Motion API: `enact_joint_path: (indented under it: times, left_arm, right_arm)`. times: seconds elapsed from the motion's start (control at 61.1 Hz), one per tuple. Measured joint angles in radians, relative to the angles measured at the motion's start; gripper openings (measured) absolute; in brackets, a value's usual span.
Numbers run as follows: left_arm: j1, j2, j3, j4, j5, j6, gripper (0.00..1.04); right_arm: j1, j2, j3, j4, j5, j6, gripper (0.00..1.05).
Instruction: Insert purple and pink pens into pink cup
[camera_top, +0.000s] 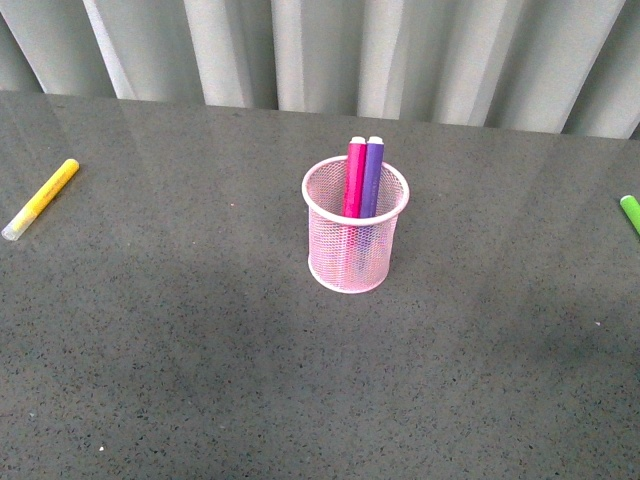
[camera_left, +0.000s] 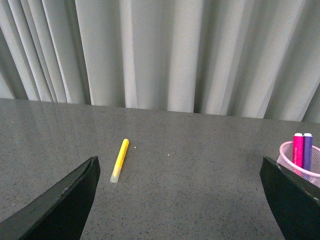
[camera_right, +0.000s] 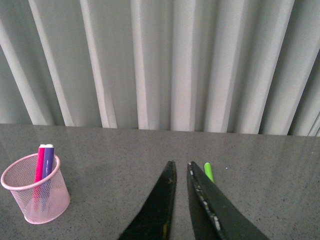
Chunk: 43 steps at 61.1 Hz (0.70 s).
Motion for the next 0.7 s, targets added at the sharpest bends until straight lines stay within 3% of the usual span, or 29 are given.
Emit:
enact_joint_path:
  times: [0.458,0.703]
  left_arm:
    - [0.0,0.0,0.0,0.0,0.0,0.0,0.98]
    - [0.0,0.0,0.0,0.0,0.0,0.0,0.98]
  right_arm:
    - [0.0,0.0,0.0,0.0,0.0,0.0,0.98]
    - [0.0,0.0,0.0,0.0,0.0,0.001,0.98]
